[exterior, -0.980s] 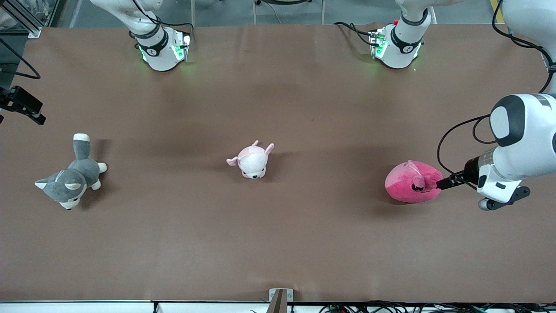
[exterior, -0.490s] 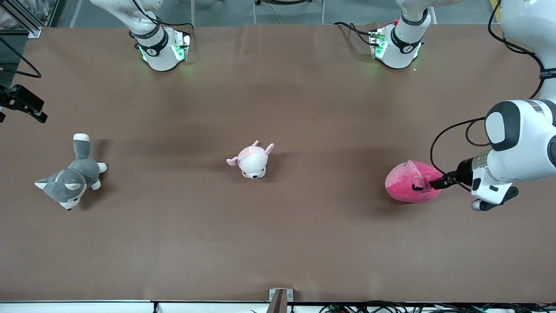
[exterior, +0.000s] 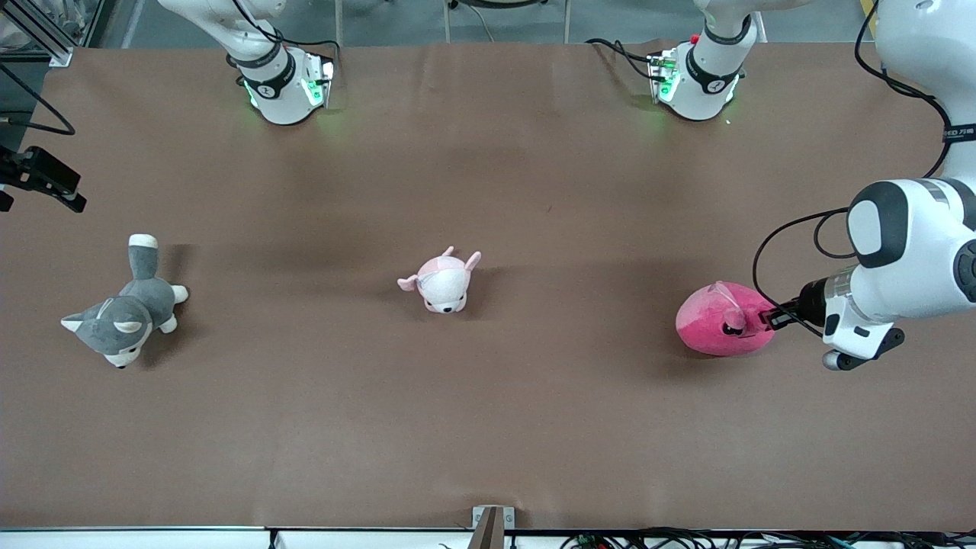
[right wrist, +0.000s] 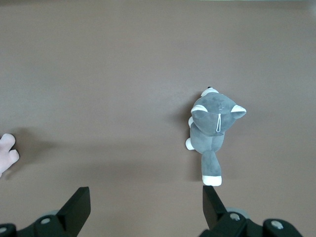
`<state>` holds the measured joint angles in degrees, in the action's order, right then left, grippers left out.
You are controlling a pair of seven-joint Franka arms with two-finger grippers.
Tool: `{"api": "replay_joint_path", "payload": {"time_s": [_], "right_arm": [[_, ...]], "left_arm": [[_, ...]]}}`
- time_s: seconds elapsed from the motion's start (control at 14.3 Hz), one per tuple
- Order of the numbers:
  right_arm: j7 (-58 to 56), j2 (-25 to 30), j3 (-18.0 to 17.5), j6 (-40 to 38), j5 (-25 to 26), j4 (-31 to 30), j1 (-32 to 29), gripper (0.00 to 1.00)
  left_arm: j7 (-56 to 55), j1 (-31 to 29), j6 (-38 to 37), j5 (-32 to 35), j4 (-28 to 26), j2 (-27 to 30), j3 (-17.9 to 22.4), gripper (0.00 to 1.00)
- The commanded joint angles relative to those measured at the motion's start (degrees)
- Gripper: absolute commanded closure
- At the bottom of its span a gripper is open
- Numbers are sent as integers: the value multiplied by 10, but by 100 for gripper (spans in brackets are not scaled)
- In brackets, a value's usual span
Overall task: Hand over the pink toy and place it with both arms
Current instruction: 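Lift the pink plush with the left gripper while the right gripper approaches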
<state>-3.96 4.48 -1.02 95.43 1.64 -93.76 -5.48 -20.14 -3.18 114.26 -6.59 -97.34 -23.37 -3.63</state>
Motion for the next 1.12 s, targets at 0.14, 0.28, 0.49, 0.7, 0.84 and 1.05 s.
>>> {"api": "replay_joint_path", "payload": {"time_s": [0.14,0.28,0.49,0.7,0.84,1.05], "right_arm": [[5,6,1,-11,-10,-5,-1,0],[5,5,1,-13,-10,-6,2,0],[5,4,-1,-24,-31,-7,5,0],[6,-4,-1,-25,-112,-7,7,0],[6,-18,-1,-25,-191,-6,7,4],[77,-40,-3,-25,-289,-6,18,19]], "left_arm": [[7,-7,-103,-54,29,46,-5,100],[7,-4,-163,-101,58,60,-14,100],[0,-3,-227,-151,118,69,-57,100],[-70,-1,-233,-207,163,69,-133,100],[-173,7,-230,-245,216,61,-190,100],[-267,62,-151,-247,232,59,-224,100]]}}
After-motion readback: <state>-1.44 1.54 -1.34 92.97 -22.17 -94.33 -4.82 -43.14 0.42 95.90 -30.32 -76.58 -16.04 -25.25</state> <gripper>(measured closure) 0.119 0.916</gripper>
